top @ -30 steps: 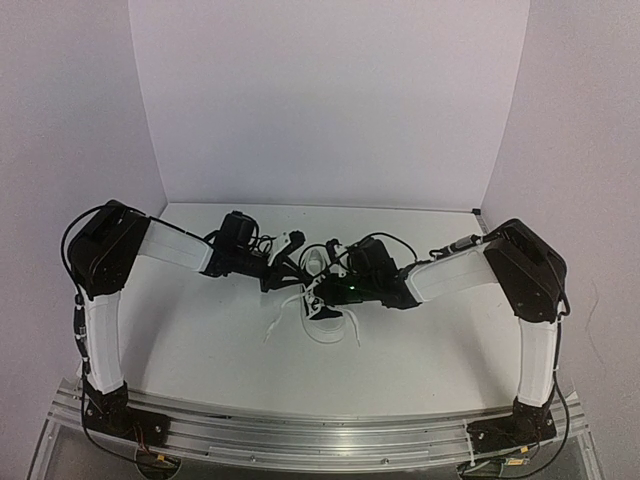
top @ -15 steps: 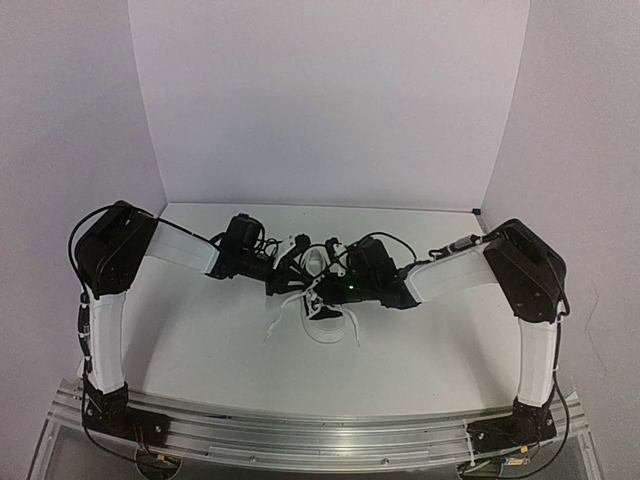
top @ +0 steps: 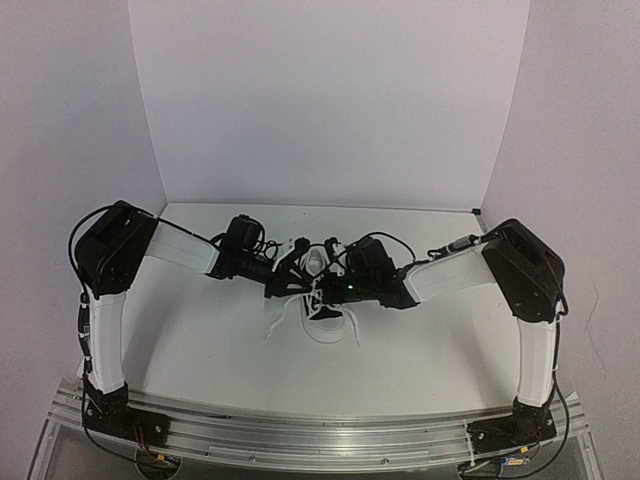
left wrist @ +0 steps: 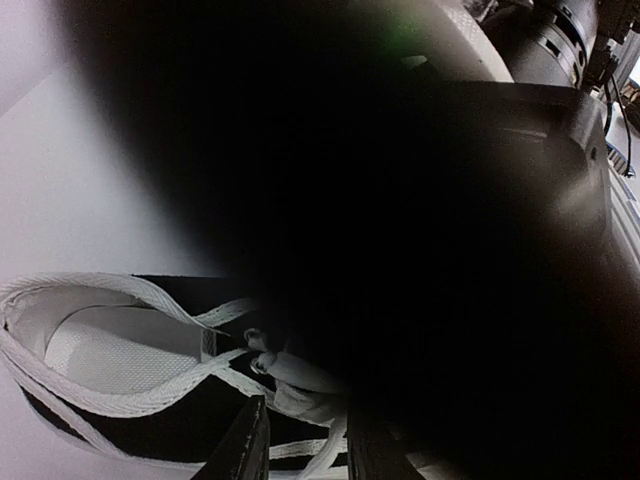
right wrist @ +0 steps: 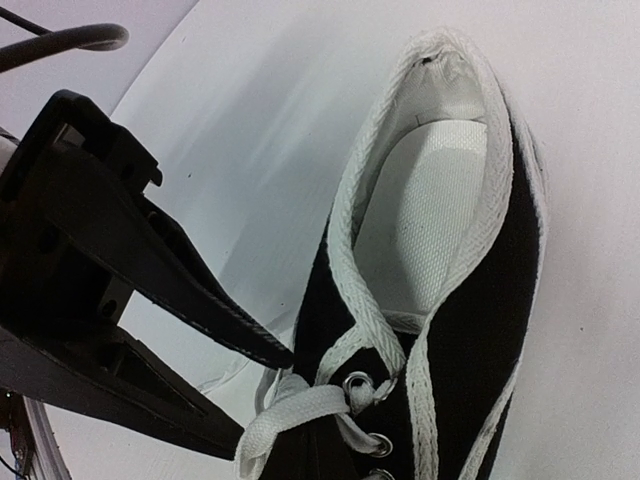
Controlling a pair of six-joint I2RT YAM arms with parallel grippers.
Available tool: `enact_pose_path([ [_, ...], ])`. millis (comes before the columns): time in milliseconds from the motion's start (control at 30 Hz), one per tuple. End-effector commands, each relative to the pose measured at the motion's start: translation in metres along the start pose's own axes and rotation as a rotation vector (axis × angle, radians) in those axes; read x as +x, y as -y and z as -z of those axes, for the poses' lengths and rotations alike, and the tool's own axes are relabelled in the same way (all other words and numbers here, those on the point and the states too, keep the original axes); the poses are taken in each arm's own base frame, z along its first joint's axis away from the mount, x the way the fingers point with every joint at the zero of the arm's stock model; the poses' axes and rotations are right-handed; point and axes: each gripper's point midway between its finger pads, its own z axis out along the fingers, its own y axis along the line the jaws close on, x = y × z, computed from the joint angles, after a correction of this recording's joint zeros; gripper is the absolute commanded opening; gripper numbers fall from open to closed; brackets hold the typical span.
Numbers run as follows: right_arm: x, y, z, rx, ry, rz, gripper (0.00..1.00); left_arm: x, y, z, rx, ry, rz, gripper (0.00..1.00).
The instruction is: Tie the shoes
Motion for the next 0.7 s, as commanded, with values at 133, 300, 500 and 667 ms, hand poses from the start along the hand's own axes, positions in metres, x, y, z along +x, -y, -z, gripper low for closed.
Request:
enact_pose_path([
  [133, -0.011, -0.015, -0.006, -0.056, 0.029, 0.018, 0.00, -0.009, 0.003, 0.002, 0.013, 0.005, -0.040, 0.19],
  [300, -0.009, -0.017, -0.006, -0.066, 0.023, 0.020, 0.00, -0.010, -0.001, 0.001, 0.002, 0.012, -0.041, 0.15],
  [500, -0.007, -0.019, -0.007, -0.081, 0.013, 0.031, 0.00, -0.010, -0.002, 0.000, -0.002, 0.017, -0.062, 0.20],
  [667, -0.003, -0.021, -0.008, -0.103, -0.005, 0.039, 0.00, -0.011, 0.000, 0.000, 0.006, 0.018, -0.098, 0.21],
])
